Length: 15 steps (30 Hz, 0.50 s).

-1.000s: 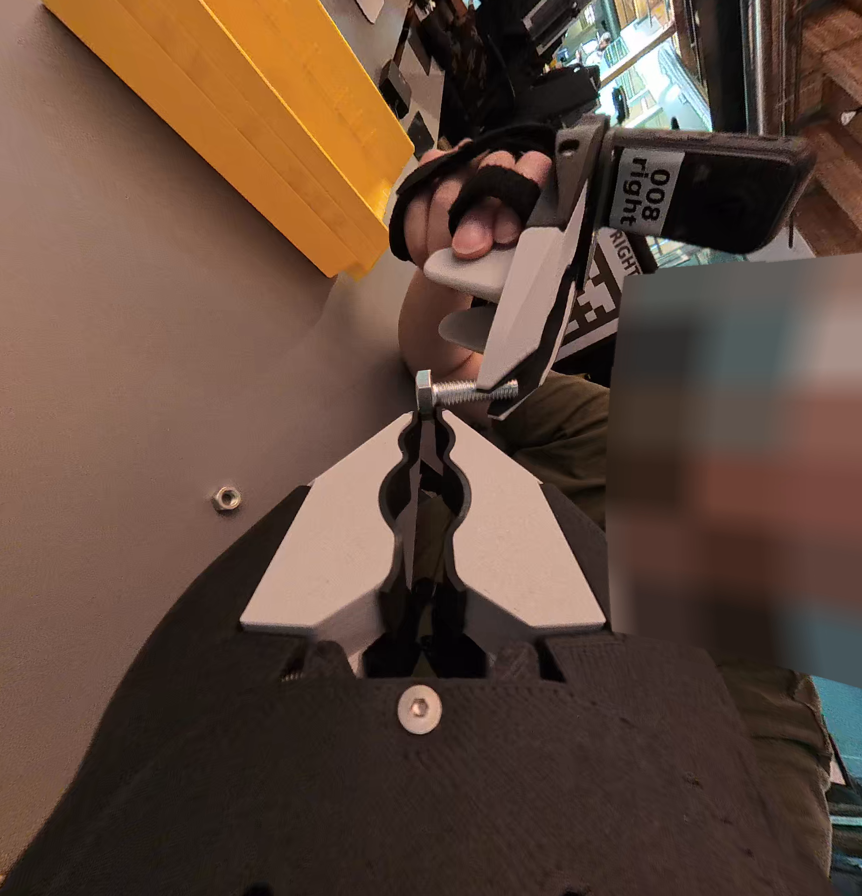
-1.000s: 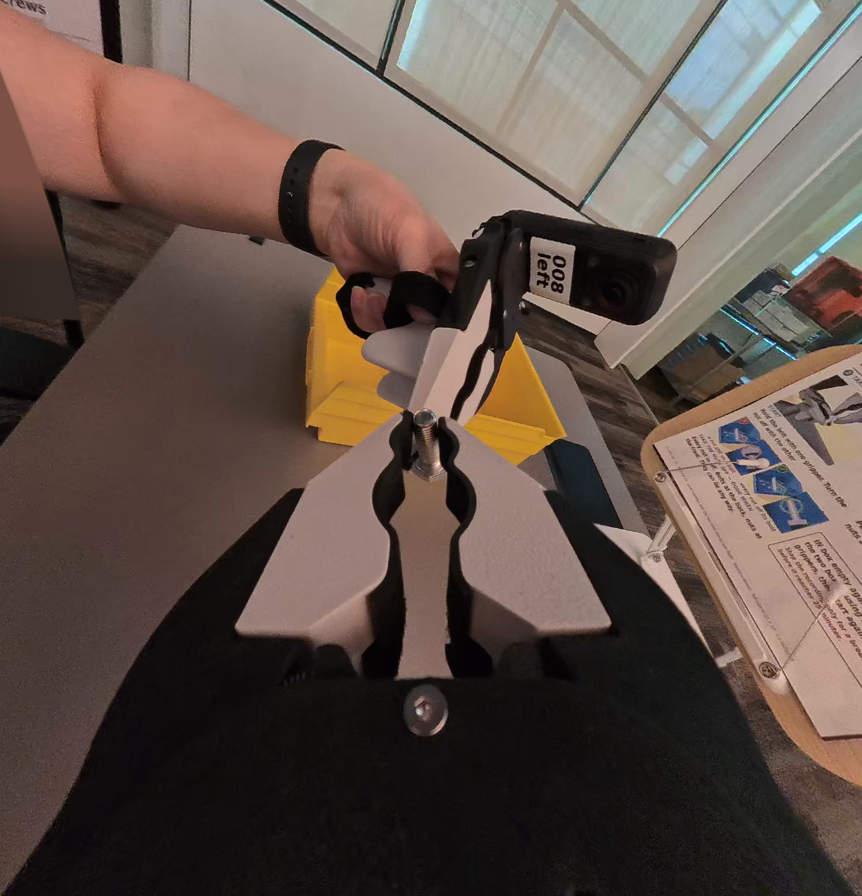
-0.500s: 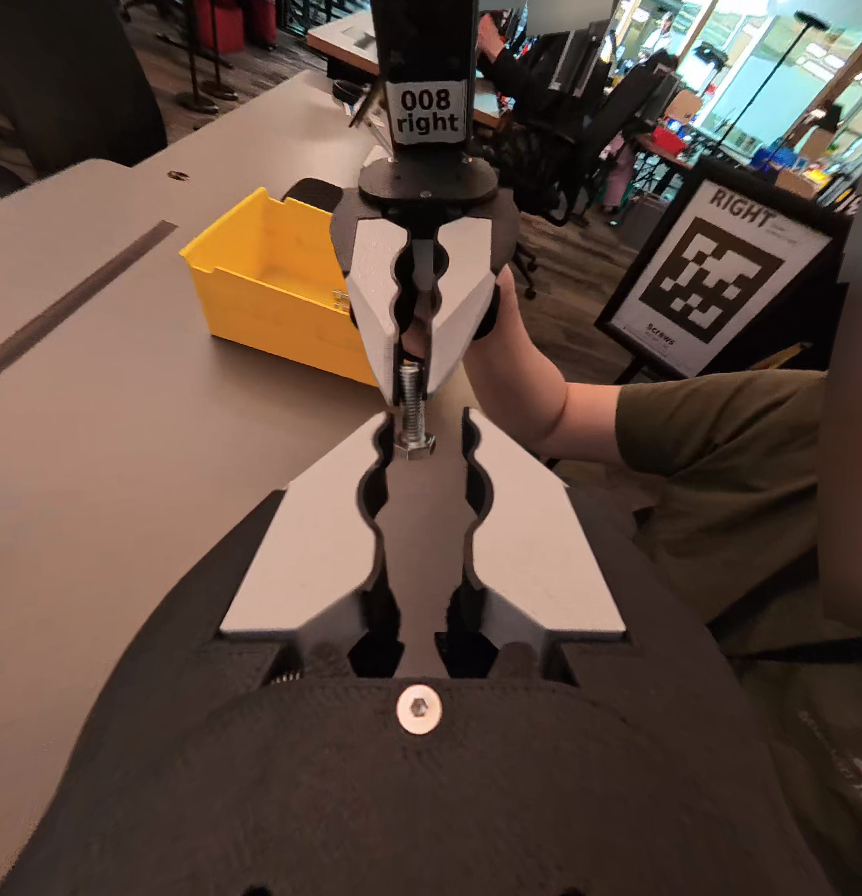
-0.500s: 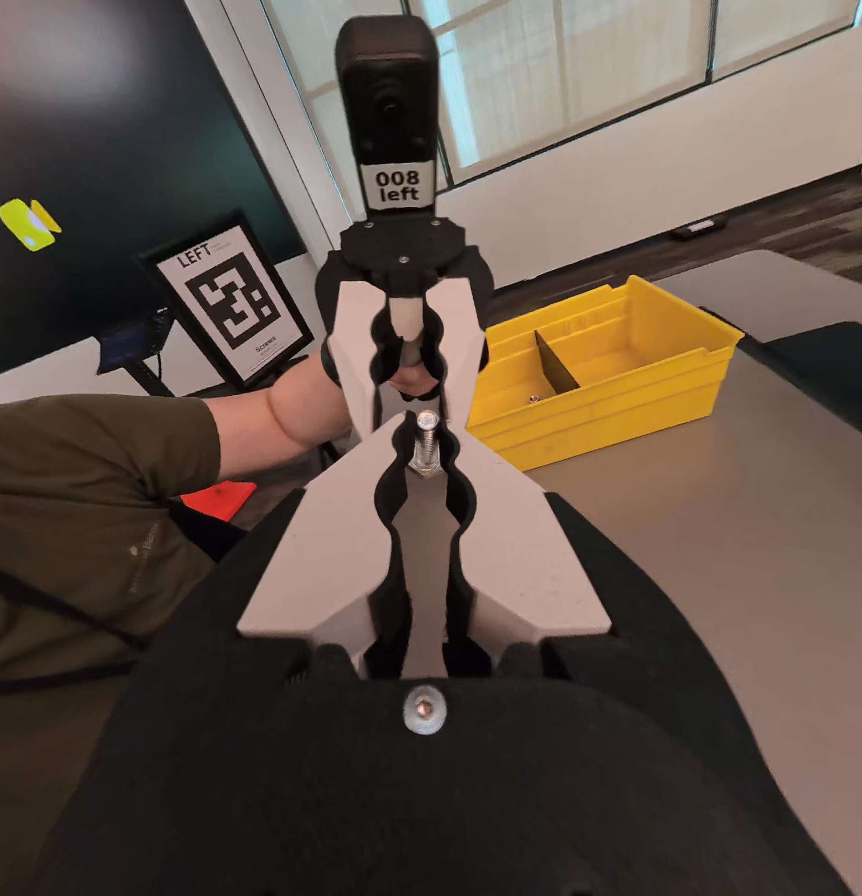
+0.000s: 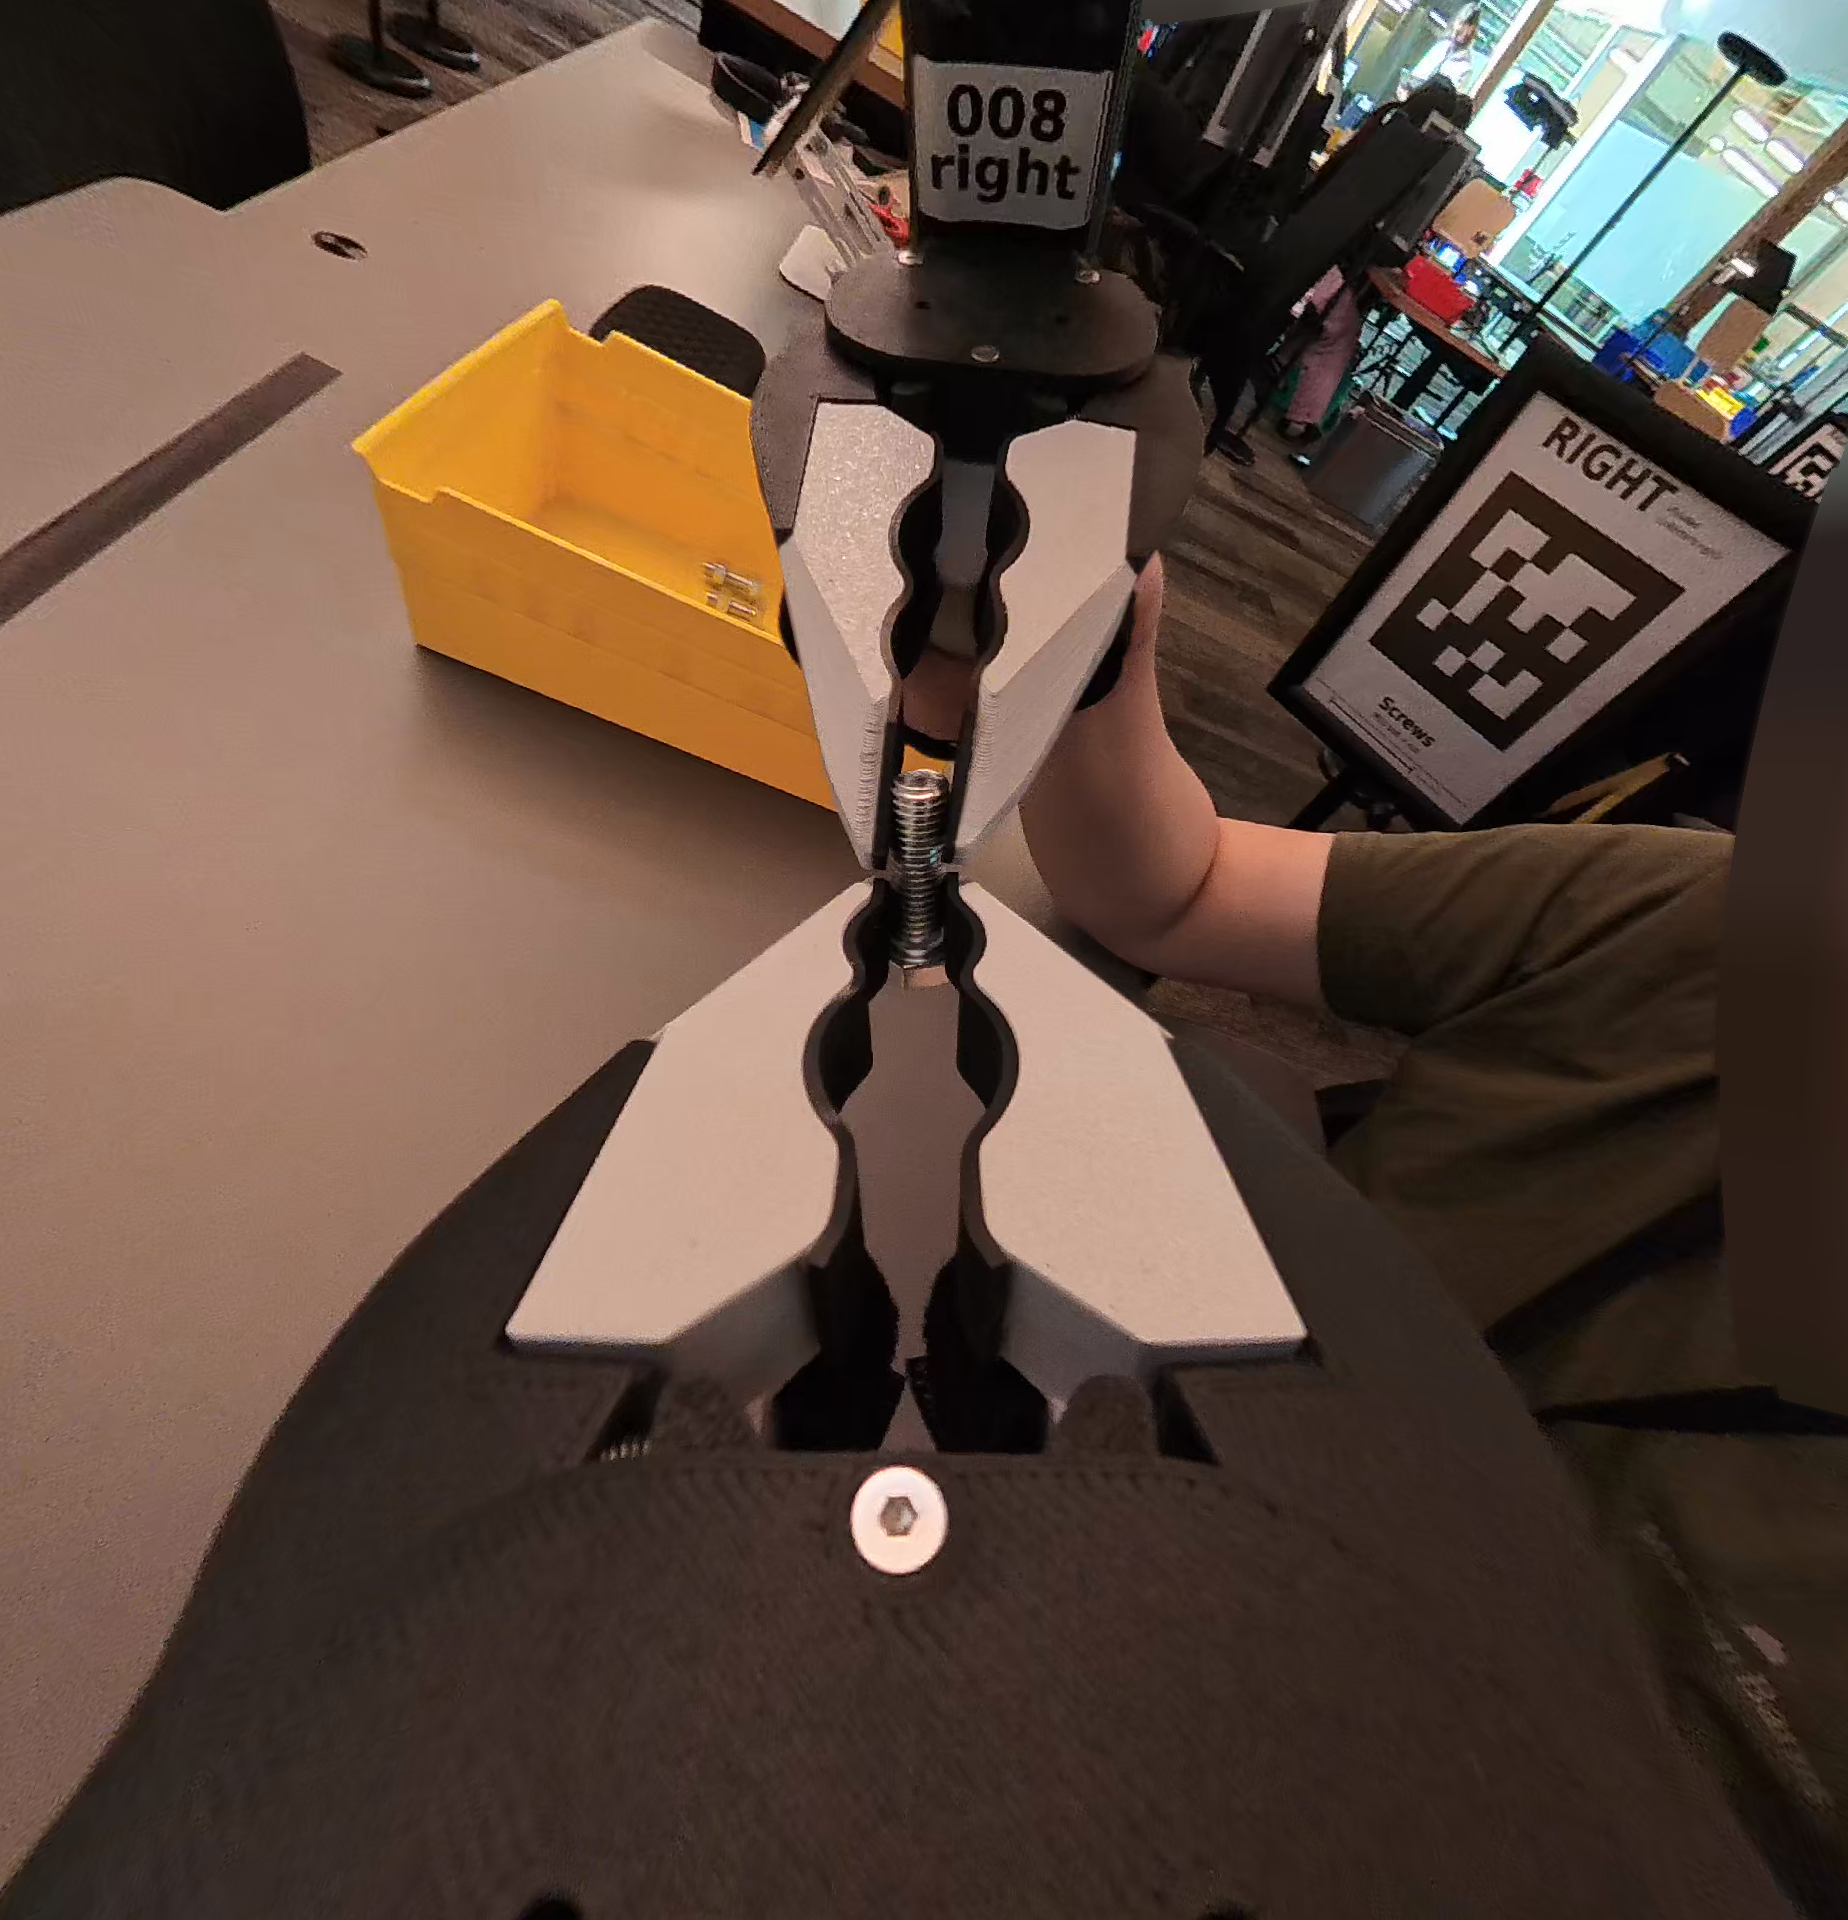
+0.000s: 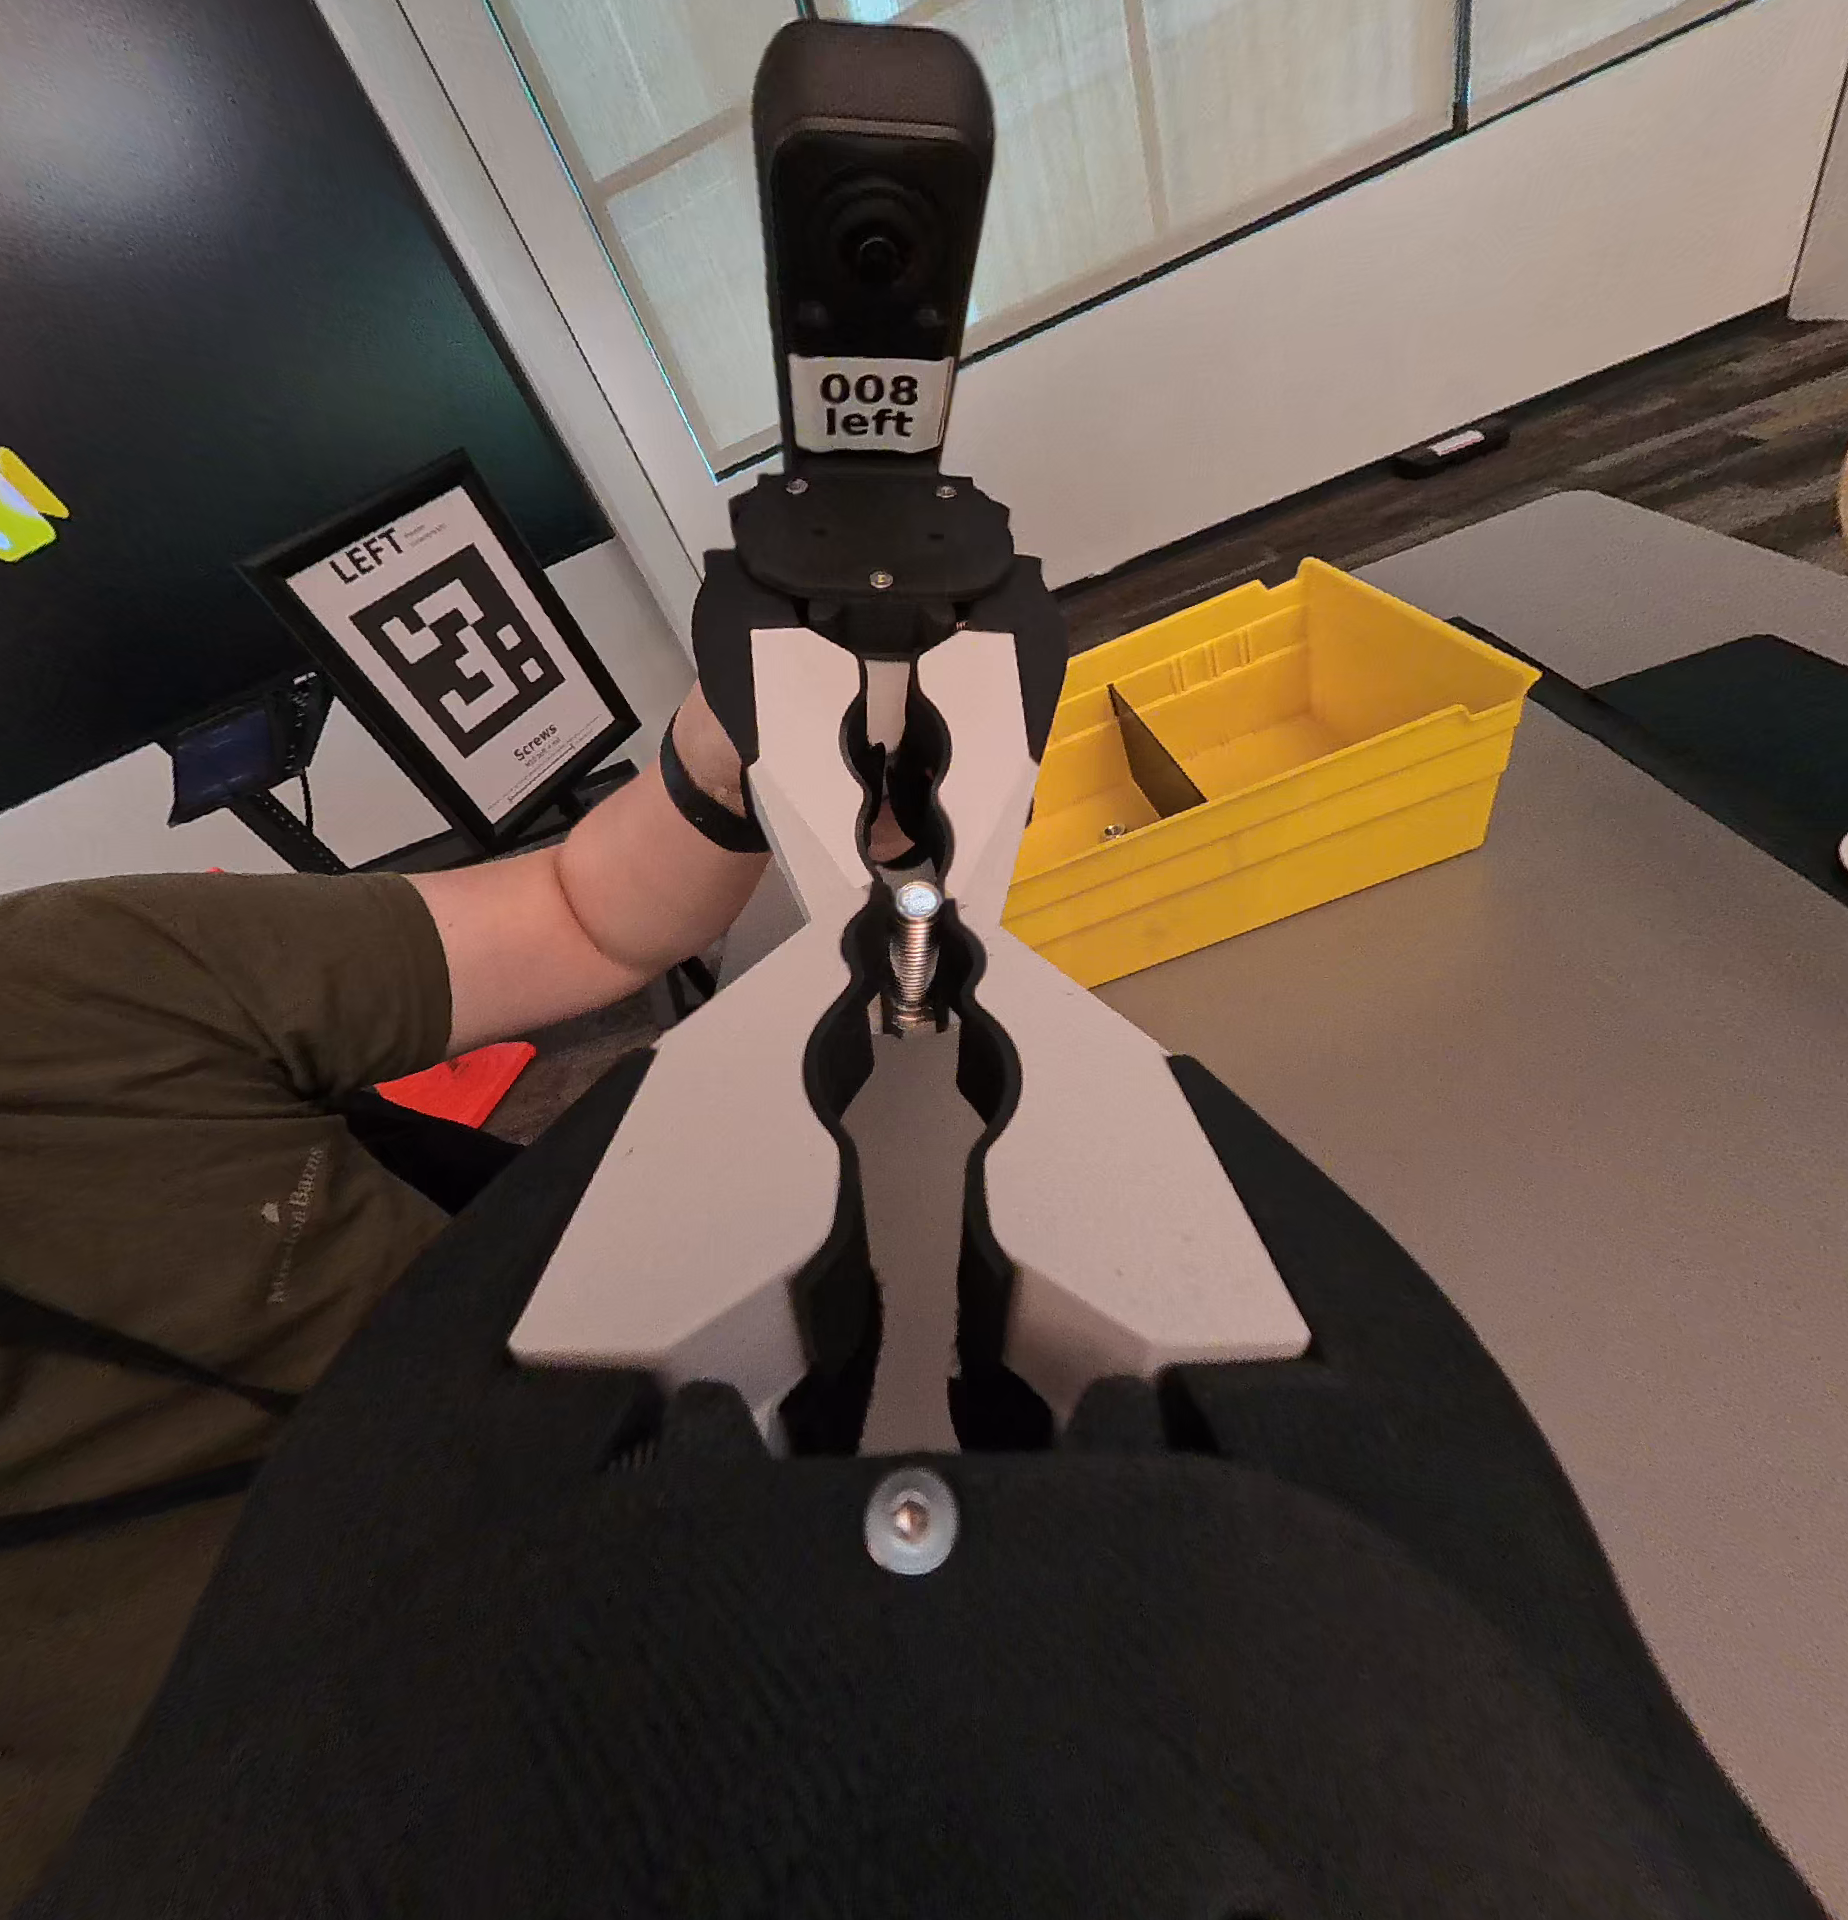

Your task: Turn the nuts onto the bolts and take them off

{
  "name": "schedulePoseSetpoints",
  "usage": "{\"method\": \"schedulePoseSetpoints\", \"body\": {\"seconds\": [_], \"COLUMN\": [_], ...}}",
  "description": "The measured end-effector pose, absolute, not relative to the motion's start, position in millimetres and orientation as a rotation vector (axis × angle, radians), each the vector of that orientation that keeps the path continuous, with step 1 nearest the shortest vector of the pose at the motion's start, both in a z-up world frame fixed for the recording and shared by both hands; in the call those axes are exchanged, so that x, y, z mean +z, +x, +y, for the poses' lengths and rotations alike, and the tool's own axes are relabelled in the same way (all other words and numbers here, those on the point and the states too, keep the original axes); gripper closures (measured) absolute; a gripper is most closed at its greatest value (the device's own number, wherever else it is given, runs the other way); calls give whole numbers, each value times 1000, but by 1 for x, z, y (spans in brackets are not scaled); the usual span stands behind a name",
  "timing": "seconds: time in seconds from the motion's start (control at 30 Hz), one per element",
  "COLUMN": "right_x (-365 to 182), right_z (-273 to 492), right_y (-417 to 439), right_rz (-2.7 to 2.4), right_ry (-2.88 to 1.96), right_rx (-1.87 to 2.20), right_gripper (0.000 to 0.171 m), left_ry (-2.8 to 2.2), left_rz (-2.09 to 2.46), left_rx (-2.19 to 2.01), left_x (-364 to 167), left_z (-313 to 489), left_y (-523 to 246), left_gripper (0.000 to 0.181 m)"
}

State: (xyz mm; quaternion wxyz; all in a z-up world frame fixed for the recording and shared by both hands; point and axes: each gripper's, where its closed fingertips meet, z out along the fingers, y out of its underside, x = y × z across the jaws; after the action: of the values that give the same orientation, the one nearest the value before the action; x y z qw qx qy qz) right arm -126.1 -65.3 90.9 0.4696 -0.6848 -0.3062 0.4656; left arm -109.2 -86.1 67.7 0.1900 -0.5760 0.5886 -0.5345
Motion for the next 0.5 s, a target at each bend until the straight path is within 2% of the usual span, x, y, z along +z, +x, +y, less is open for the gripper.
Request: {"method": "schedulePoseSetpoints", "body": {"seconds": [0.13, 0.23, 0.27, 0.4, 0.5], "right_x": [102, 99, 85, -14, -79], "right_z": [-64, -70, -75, -92, -91], "right_y": [-124, -116, -116, -126, -139], "right_rz": [-785, -917, -1019, -1481, -1783], "right_ry": [-1569, -1512, -1546, -1819, -1890], "right_rx": [1074, 875, 804, 516, 281], "right_gripper": [163, 145, 139, 138, 142], "left_ry": [-1571, -1540, -1538, -1533, -1554], "left_rz": [1632, 1568, 1530, 1395, 1307], "left_rx": [-1509, -1442, -1389, -1293, -1249], "left_x": [74, 83, 87, 105, 116], "left_z": [-85, -71, -62, -36, -19], "left_y": [-111, -117, -121, -144, -162], "left_gripper": [174, 174, 174, 174, 174]}}
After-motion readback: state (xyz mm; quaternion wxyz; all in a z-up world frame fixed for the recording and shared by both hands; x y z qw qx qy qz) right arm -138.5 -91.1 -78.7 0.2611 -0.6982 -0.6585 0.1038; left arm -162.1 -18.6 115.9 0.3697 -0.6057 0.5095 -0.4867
